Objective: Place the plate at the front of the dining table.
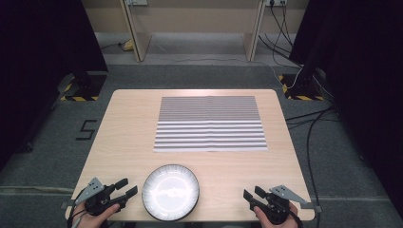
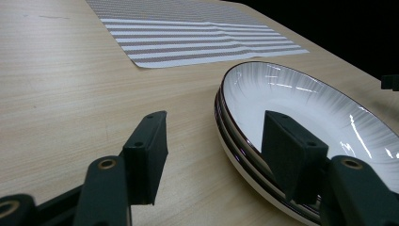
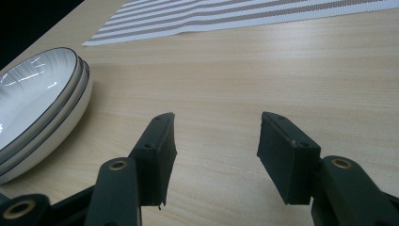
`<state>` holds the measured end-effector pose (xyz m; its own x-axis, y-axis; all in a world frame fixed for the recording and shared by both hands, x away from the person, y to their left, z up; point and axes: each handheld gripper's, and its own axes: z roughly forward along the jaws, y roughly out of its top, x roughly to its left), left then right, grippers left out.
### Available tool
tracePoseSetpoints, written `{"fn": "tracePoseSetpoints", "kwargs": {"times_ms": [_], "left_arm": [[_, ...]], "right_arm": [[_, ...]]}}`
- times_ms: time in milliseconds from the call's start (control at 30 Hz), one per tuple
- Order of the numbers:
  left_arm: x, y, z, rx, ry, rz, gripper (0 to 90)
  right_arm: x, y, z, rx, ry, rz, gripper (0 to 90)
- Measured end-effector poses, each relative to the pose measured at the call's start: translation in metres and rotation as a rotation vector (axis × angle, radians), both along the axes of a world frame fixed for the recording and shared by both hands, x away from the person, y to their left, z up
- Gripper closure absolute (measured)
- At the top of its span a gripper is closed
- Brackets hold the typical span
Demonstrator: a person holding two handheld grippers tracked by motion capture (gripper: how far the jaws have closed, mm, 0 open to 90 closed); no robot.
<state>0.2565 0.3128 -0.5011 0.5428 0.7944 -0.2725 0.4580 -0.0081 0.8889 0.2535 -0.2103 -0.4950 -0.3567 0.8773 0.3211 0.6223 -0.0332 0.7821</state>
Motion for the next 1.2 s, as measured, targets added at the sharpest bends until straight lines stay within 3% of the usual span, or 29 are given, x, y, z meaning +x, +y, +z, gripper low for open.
{"fn": "tracePoseSetpoints", "kwargs": {"times_ms": [300,600,933,1200], "left_arm": [[0.001,-0.002,0.006,0.012,0.012,-0.006,43.1],[0.005,-0.005,0.008,-0.007,0.062,-0.029,45.0],[0.008,-0.020,0.008,0.013,0.099,-0.078,45.8],[0.010,-0.026,0.007,0.020,0.124,-0.085,46.2]], "right_arm": [[0.003,0.006,0.001,0.004,0.019,0.020,47.3],[0.013,0.021,0.006,0.018,0.028,0.076,47.8],[0.030,0.053,0.013,-0.010,0.034,0.173,49.6],[0.040,0.074,0.015,-0.026,0.045,0.227,50.6]]}}
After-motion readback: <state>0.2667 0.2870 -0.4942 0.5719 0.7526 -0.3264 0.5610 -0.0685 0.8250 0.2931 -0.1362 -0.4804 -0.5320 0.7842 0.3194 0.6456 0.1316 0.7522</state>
